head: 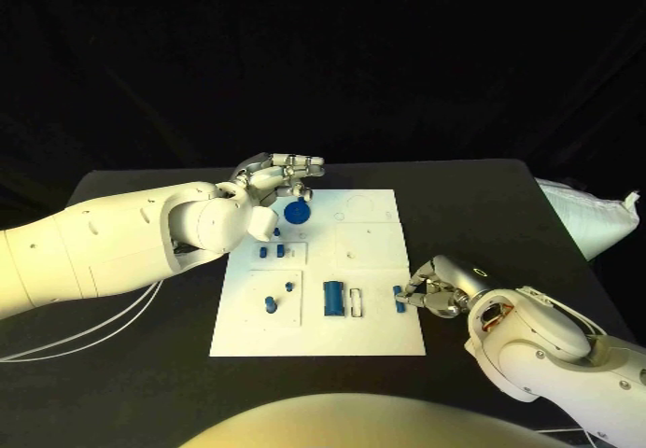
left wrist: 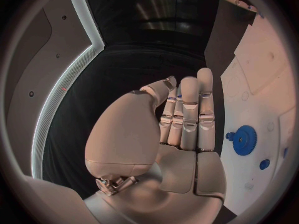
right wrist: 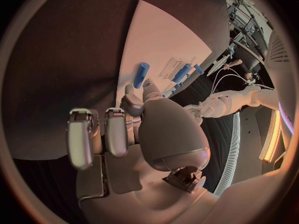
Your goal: Assemble the parts on the task board
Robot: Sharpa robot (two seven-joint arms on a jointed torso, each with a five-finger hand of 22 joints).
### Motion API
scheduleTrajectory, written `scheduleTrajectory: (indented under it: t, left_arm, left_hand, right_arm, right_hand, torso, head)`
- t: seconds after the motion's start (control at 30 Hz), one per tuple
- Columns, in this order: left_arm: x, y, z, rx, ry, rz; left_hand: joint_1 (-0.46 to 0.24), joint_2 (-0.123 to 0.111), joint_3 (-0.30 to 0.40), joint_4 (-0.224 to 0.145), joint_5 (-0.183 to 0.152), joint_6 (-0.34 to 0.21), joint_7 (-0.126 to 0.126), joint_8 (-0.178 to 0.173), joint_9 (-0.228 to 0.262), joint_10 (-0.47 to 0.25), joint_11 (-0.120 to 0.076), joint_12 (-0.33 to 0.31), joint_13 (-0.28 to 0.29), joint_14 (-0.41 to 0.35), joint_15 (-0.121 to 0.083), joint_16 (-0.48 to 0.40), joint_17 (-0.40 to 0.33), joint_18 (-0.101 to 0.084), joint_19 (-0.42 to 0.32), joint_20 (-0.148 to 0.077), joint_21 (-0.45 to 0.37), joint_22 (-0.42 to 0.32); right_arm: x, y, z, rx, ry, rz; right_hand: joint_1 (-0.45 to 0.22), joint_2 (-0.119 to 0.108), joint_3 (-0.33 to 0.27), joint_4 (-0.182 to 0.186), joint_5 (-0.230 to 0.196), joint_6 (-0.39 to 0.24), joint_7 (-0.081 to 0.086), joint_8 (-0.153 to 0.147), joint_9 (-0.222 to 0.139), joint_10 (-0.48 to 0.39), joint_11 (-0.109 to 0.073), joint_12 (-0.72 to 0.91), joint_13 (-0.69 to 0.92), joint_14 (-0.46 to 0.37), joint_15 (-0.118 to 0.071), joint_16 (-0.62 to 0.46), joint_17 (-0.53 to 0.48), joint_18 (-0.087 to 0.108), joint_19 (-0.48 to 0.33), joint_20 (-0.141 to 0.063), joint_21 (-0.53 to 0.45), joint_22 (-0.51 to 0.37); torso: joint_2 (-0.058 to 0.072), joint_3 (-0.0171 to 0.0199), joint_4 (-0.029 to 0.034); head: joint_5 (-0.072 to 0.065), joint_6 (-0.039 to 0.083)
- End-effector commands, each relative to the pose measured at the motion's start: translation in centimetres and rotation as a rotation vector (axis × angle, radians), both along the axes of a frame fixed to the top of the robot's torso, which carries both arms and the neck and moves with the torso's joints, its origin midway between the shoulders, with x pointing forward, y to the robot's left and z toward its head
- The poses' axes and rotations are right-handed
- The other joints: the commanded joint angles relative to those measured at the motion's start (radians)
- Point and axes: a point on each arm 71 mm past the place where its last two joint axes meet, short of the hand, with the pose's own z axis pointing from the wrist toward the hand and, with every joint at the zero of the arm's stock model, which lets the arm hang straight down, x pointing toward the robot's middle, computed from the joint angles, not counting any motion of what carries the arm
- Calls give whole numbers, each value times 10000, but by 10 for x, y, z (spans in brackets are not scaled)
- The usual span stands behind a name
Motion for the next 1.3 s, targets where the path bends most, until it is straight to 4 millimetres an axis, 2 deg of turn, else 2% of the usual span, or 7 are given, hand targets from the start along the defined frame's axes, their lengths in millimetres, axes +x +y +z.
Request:
scheduleTrajectory:
  t: [0.03, 0.27, 0.4, 0.67, 0.83, 1.3]
  left_arm:
    - [0, -2, 1, -143, -49, -163]
    - [0, -2, 0, -139, -39, -166]
    - [0, -2, 0, -139, -39, -167]
    - [0, -2, 0, -134, -35, -157]
    - [0, -2, 0, -130, -30, -155]
    - [-1, -2, 0, -146, 4, -194]
  left_hand:
    - [19, 82, -55, -10, -4, -81, 13, 38, -2, -74, 12, 44, 15, -95, 5, -2, -9, 112, -10, 55, -45, -12]
    - [19, 82, -55, -10, -4, -81, 13, 38, -2, -74, 12, 44, 15, -95, 5, -2, -9, 112, -10, 55, -45, -12]
    - [20, 82, -56, -11, -4, -81, 13, 39, -2, -74, 12, 46, 15, -97, 4, -2, -11, 112, -10, 55, -45, -12]
    - [28, 82, -59, -21, -4, -82, 13, 46, -1, -79, 12, 60, 16, -104, 4, -6, -25, 113, -9, 54, -50, -14]
    - [29, 84, -60, -23, -4, -83, 13, 48, -1, -80, 12, 62, 16, -106, 4, -8, -29, 113, -9, 54, -51, -15]
    - [29, 86, -63, -25, -4, -84, 14, 53, -1, -84, 13, 71, 16, -114, 4, -15, -47, 113, -9, 54, -54, -17]
  right_arm:
    - [0, 2, -2, -446, -34, 235]
    - [1, 5, -5, -759, -24, 442]
    - [1, 5, -9, -1305, 121, 754]
    - [-1, 13, -18, -2252, 274, 1405]
    - [-2, 17, -20, -2633, 182, 1679]
    - [-6, 23, -22, -3321, 177, 2218]
  right_hand:
    - [-91, -43, -6, 52, -10, 63, 3, -59, 14, 59, 7, 55, 1, 696, 32, 67, 717, -118, 285, 43, 44, 1342]
    - [-78, -73, -4, 56, -17, 75, -6, -65, 25, 65, 0, 52, 1, 703, 28, 88, 745, -126, 302, 40, 63, 1371]
    - [280, -178, 116, -134, -90, 98, -27, -100, 65, 67, -25, 66, 28, 721, 5, 154, 836, -144, 343, 21, 113, 1447]
    - [596, -342, 213, -329, -235, 126, -22, -157, 112, 33, -26, -5, -2, 726, 6, 193, 898, -159, 369, 16, 150, 1508]
    - [800, -359, 318, -455, -241, 150, -27, -186, 135, 30, -34, -6, 7, 727, 1, 206, 921, -162, 373, 12, 157, 1521]
    - [1161, -361, 601, -684, -240, 188, -35, -264, 160, -60, -48, -221, -131, 726, -12, 216, 946, -170, 386, 1, 177, 1556]
  torso:
    - [-9, -3, -2]
    - [-9, -3, -11]
    - [-14, -8, -4]
    - [4, 5, -3]
    - [-2, -2, -4]
    - [-12, -5, -7]
  head:
    - [3, -6]
    - [20, -28]
    - [6, -42]
    - [33, -90]
    - [45, -135]
    - [34, -151]
